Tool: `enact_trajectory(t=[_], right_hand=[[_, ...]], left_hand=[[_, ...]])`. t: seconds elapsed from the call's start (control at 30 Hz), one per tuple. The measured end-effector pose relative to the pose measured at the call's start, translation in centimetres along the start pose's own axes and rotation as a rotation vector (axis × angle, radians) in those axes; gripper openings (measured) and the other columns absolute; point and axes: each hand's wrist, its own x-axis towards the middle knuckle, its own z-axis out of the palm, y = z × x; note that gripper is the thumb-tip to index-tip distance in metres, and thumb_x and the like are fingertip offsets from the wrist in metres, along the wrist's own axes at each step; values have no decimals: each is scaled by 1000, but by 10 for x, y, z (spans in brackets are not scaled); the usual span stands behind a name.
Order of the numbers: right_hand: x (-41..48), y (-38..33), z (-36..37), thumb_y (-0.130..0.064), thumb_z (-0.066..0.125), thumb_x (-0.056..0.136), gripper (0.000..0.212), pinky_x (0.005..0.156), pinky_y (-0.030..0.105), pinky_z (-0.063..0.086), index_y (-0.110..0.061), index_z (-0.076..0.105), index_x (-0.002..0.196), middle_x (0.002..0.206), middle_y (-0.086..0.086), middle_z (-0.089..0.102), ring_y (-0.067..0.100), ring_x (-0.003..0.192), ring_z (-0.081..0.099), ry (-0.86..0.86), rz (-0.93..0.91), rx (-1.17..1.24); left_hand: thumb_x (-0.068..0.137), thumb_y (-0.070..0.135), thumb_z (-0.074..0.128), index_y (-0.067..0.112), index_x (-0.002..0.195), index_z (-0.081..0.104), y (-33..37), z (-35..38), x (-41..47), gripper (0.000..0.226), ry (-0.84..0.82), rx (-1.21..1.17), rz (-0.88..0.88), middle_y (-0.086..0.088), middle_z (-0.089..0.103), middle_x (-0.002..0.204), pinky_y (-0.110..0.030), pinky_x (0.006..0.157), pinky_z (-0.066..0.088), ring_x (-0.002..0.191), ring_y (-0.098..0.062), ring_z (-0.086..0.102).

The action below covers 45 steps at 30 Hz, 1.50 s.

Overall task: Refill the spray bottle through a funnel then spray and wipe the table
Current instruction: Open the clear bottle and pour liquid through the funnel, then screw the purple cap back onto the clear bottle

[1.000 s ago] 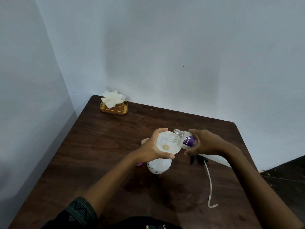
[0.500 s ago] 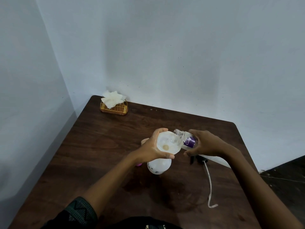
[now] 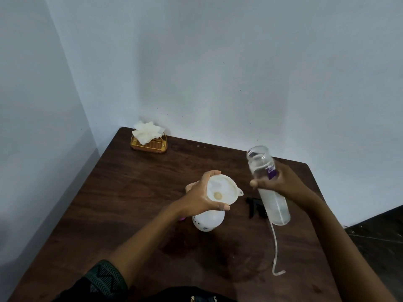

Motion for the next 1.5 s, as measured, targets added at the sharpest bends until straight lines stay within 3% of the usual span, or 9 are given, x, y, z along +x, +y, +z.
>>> enact_trajectory(t=[0.2,0.43,0.77,0.87,0.93,1.03,1.2,1.4,1.5], right_hand=[[-7,-9,-12,-39,69,64,56,69,27,55,5,58,97,85,16,70,23,80,69,155,-87,393],[-2,2,-16,-22,65,74,18,76,39,53,-18,61,91,87,8,67,26,89,65,205,-106,672],[4,10,-13,-18,60,74,24,74,35,56,-17,57,97,90,7,68,24,90,66,244,-98,706],[3,10,-9,-17,63,71,21,76,38,52,-20,62,92,88,7,69,24,88,66,256,-98,688],[2,10,-7,-23,74,65,25,76,38,52,-21,65,88,87,6,70,23,86,66,257,-101,683],[2,12,-5,-41,86,47,48,75,36,54,-23,67,87,88,6,71,22,86,68,258,-85,668],[1,12,-2,-51,86,43,74,72,33,54,-12,60,100,91,6,70,22,87,68,262,-66,631],[1,17,-5,-49,87,42,62,79,38,53,-18,66,93,93,8,70,27,91,67,262,-51,631],[2,19,-5,-50,87,42,62,84,43,52,-18,66,92,94,10,70,30,94,66,263,-54,612]], left_hand=[[41,76,74,63,123,21,0,0,0,99,-12,-8,26,13,36,136,-51,106,38,129,-22,32],[46,69,75,58,127,21,1,-1,-1,98,9,-3,38,15,36,135,-50,108,35,131,-19,32],[54,78,64,73,124,5,-6,1,-1,92,21,11,88,11,32,147,-50,116,18,138,-19,25],[80,70,43,57,132,25,-5,-6,-5,57,209,-238,118,8,54,126,-37,105,34,122,-10,46],[97,33,44,33,127,45,-14,-10,-5,30,502,-301,78,4,62,110,-28,88,46,103,-7,57],[88,-1,49,22,126,51,-45,-21,-4,45,581,67,-94,0,58,122,-38,96,46,116,-21,54],[80,32,64,32,148,19,-89,-15,-13,81,-73,689,-282,2,16,155,-42,110,20,140,-26,18],[81,43,65,28,139,37,-112,-3,-14,67,198,802,-161,5,41,137,-30,99,33,123,-17,38],[77,35,73,24,132,45,-106,-9,-13,62,338,615,-159,4,47,131,-28,95,38,120,-16,44]])
